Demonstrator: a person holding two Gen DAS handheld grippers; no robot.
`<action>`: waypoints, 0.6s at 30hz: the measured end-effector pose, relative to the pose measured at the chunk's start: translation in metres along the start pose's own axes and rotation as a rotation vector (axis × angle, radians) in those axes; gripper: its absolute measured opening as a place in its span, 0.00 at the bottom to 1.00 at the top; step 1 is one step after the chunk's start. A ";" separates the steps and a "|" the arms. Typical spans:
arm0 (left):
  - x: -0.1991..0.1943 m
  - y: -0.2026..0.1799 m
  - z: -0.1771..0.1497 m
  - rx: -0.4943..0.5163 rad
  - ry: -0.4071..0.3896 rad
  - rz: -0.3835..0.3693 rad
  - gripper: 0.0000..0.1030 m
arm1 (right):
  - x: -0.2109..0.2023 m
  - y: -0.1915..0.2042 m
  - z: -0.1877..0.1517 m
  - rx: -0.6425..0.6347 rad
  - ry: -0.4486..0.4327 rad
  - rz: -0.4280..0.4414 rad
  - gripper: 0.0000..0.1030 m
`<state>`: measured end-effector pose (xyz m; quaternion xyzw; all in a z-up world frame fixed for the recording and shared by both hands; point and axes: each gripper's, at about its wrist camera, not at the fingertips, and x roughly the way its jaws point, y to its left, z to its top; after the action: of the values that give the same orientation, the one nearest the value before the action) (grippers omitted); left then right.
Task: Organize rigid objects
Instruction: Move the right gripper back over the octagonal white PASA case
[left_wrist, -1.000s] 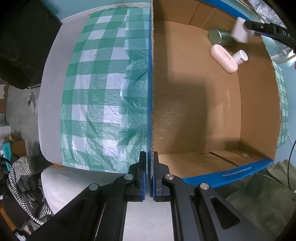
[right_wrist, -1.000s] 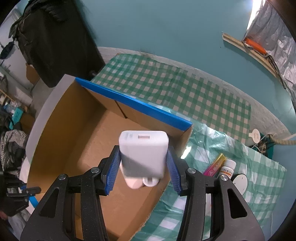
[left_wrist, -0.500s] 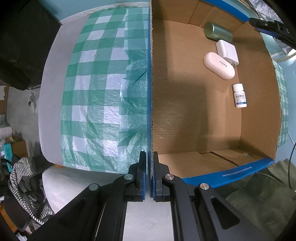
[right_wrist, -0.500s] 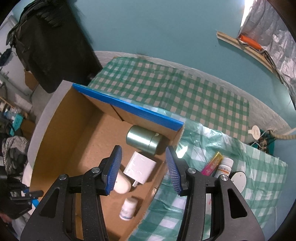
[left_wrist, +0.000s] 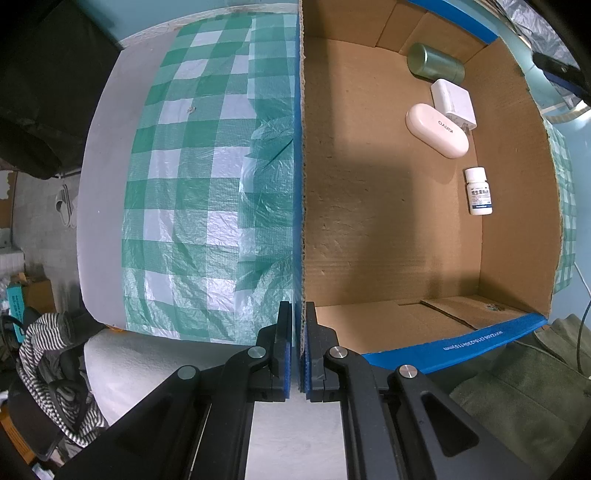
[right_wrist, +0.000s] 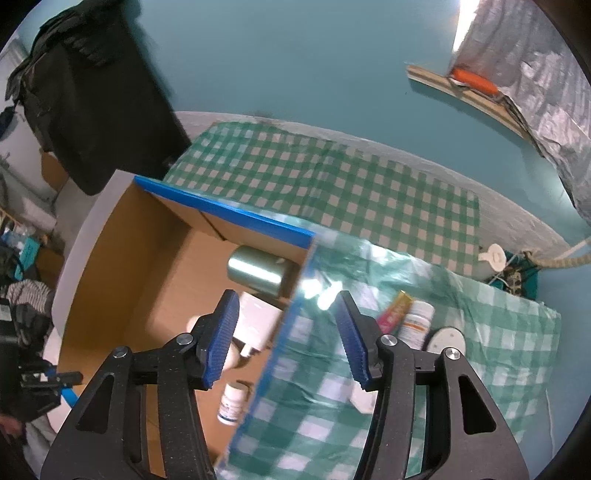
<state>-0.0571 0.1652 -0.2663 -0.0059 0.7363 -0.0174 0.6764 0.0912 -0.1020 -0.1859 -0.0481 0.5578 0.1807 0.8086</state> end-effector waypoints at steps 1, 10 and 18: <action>0.000 0.000 0.000 -0.001 0.001 -0.001 0.05 | -0.001 -0.004 -0.002 0.008 0.004 -0.005 0.53; 0.002 0.001 0.000 -0.005 0.002 -0.003 0.05 | -0.001 -0.050 -0.025 0.094 0.044 -0.053 0.61; 0.001 0.003 -0.001 -0.006 0.001 -0.005 0.05 | 0.020 -0.074 -0.045 0.148 0.101 -0.084 0.61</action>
<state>-0.0585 0.1685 -0.2668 -0.0095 0.7369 -0.0168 0.6758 0.0829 -0.1789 -0.2299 -0.0204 0.6072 0.1021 0.7877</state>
